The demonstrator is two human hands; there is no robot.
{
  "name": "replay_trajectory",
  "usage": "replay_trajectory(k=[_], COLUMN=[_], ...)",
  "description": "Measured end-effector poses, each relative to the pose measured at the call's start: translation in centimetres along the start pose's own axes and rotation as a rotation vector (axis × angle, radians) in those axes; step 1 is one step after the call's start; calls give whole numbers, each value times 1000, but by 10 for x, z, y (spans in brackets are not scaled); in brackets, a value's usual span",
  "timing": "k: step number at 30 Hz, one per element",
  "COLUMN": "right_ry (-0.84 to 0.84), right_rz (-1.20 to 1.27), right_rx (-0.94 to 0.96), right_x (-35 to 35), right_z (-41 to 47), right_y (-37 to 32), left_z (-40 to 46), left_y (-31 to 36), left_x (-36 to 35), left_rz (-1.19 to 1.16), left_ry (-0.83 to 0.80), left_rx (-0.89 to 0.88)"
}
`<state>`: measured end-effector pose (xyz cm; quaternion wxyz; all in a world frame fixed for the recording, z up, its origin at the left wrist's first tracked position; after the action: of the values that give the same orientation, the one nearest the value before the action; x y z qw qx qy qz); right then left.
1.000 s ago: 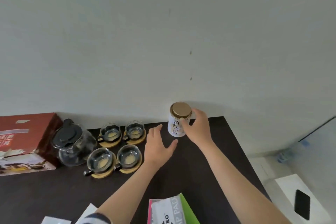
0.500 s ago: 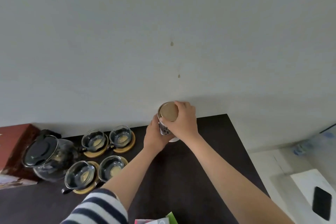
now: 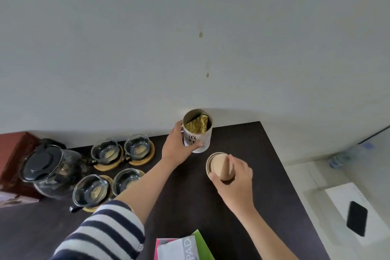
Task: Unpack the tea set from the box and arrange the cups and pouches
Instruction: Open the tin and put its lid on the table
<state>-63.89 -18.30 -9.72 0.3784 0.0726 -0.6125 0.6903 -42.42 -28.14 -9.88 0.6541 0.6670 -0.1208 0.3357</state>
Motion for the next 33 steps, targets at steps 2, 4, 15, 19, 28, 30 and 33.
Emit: replay_trajectory(k=[2, 4, 15, 19, 28, 30, 33], right_ry=[-63, -116, -151, -139, -170, -176, -153], right_rz=[-33, -68, -149, -157, -117, -98, -72], right_rx=[44, 93, 186, 181, 132, 124, 92], right_x=[-15, -31, -75, -75, -76, -72, -60], right_z=[-14, -22, -33, -34, -36, -38, -39], right_y=[2, 1, -7, -6, -7, -9, -8], left_z=[0, 0, 3, 0, -9, -12, -22], left_y=[-1, -1, -4, -4, -12, -12, -17], left_x=[0, 0, -2, 3, 18, 22, 32], left_rz=[-7, -11, 13, 41, 77, 75, 76], left_ry=[7, 12, 36, 70, 78, 80, 120], left_rx=[4, 1, -29, -42, -62, -43, 30])
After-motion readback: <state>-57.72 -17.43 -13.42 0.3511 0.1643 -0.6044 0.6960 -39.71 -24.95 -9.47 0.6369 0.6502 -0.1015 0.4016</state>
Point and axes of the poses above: each hand's wrist, its own z-axis towards the middle knuckle, its own x-axis out of the back of the hand, y = z × x, the point moved 10 cm from there along z, towards the middle knuckle, and after that the axes turned 14 degrees about y, right-handed, at the moved point
